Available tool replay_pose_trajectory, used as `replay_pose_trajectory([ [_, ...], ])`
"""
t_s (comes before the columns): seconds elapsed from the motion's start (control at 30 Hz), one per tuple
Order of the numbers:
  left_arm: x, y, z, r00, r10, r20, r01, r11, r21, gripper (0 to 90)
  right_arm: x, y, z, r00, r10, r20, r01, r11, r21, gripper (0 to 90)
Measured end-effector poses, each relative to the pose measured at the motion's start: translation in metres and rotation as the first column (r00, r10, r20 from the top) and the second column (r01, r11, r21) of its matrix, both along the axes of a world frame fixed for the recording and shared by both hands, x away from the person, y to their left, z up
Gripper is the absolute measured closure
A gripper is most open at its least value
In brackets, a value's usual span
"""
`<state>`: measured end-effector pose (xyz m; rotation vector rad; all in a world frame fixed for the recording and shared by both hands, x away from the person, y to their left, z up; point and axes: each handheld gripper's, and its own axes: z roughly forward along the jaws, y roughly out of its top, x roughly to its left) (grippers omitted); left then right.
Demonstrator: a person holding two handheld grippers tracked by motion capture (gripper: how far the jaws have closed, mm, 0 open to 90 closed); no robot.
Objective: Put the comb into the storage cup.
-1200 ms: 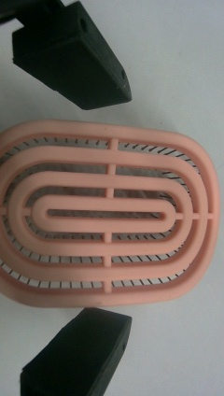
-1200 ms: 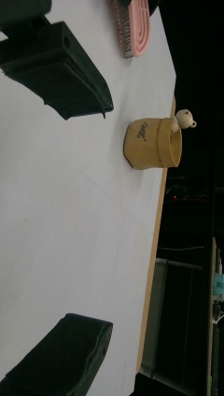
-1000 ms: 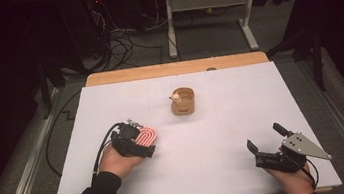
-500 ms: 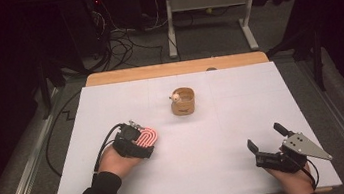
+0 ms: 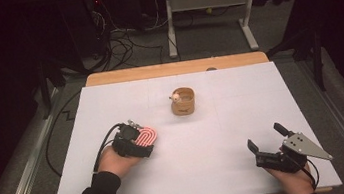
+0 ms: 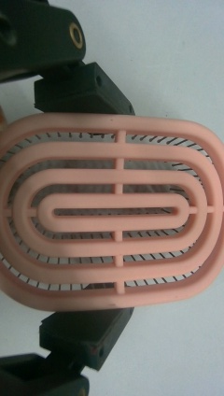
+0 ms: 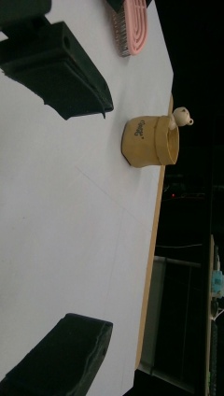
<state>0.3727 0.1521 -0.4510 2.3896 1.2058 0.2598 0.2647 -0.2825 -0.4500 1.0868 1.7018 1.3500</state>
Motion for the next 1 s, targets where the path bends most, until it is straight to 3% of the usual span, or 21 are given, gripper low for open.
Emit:
replay_pose_trajectory([
  [0.17, 0.000, 0.002, 0.000, 1.0000, -0.001, -0.006, 0.001, 1.0000, 0.000, 17.9, 0.000, 0.000, 0.000, 1.0000, -0.001, 0.000, 0.001, 1.000, 0.002, 0.3],
  [0.3, -0.002, -0.001, -0.001, 0.9997, -0.017, 0.017, 0.017, 0.9998, 0.005, 18.0, -0.001, 0.000, 0.001, 1.0000, -0.003, 0.002, 0.003, 1.000, 0.005, 0.3],
  [0.63, -0.007, -0.001, 0.000, 0.9961, -0.021, 0.085, 0.023, 0.9992, -0.032, 18.3, -0.001, -0.001, 0.001, 1.0000, -0.005, 0.004, 0.005, 1.000, 0.006, 0.3],
  [0.8, -0.009, -0.001, 0.000, 0.9948, -0.022, 0.100, 0.025, 0.9992, -0.031, 18.4, -0.001, -0.002, 0.001, 1.0000, -0.008, 0.004, 0.008, 1.000, 0.009, 0.3],
  [1.0, -0.012, 0.003, 0.003, 0.9924, -0.024, 0.120, 0.032, 0.9974, -0.065, 18.4, -0.001, -0.002, -0.001, 1.0000, -0.008, 0.000, 0.008, 1.000, 0.011, 0.3],
])
